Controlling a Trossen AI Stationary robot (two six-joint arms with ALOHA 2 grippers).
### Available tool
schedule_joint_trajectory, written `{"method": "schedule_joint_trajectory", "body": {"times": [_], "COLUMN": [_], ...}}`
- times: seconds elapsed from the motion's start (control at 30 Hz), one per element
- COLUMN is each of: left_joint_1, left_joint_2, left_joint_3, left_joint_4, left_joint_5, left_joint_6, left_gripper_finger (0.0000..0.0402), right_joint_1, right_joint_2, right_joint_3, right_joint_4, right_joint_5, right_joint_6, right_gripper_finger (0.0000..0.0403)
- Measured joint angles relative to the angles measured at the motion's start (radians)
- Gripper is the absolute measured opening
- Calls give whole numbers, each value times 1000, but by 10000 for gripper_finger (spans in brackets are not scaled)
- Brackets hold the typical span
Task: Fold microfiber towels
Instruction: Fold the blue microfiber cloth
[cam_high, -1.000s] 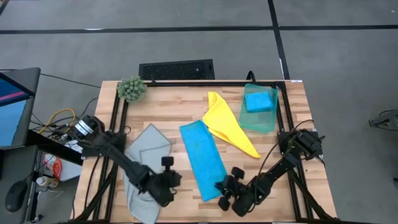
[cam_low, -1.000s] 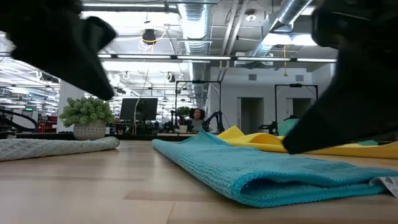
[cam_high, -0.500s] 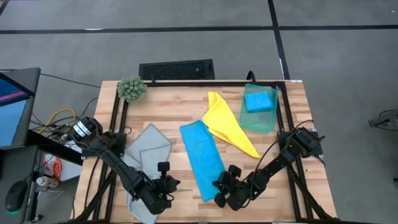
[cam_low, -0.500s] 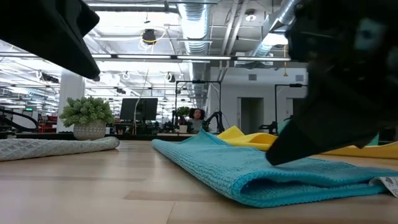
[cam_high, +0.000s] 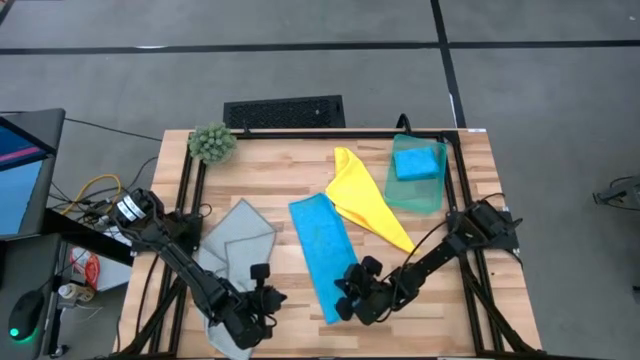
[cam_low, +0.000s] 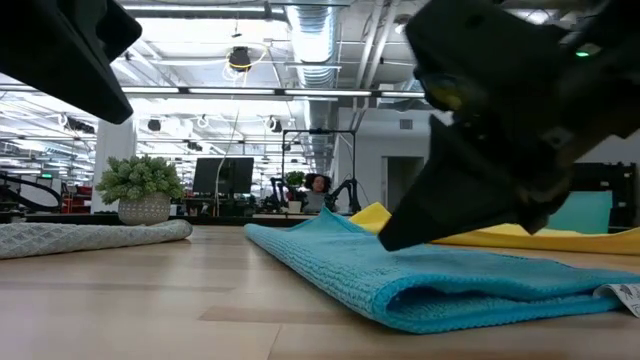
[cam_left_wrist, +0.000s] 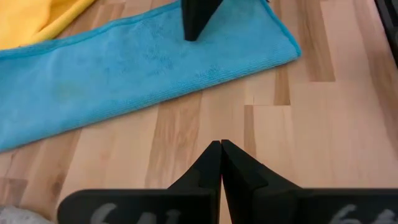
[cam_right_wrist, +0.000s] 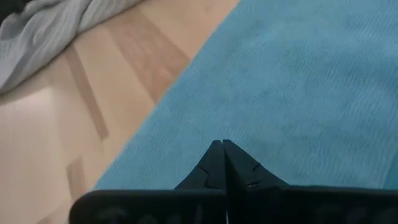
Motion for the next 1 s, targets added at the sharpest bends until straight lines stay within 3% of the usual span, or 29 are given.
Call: {"method": "schedule_joint_trajectory", "body": {"times": [0.17, 0.33, 0.4, 0.47, 0.53, 0.63, 0.77, 1.0], "left_joint_1": [-8, -18, -18, -18, -17, -19, -33, -54], "left_joint_2": [0, 0, 0, 0, 0, 0, 0, 0], "left_joint_3": [0, 0, 0, 0, 0, 1, 1, 1], "left_joint_4": [0, -4, -6, -5, -5, -2, 5, 7], "left_joint_5": [0, 0, 0, 4, 8, 8, -15, -11], "left_joint_6": [-13, -14, -14, -14, -14, -28, -48, -71], "left_gripper_finger": [0, 0, 0, 0, 0, 0, 0, 0], "right_joint_1": [-29, -4, 21, 46, 66, 90, 110, 102], "right_joint_2": [0, -33, -74, -73, 2, 157, 313, 340], "right_joint_3": [8, 93, 200, 332, 472, 648, 846, 890], "right_joint_4": [-1, -78, -232, -499, -748, -947, -1178, -1108], "right_joint_5": [2, 64, 33, -27, -99, -183, -139, -152], "right_joint_6": [-7, -173, -232, -243, -247, -314, -372, -340], "right_gripper_finger": [6, 4, 2, 2, 1, 1, 1, 0]}}
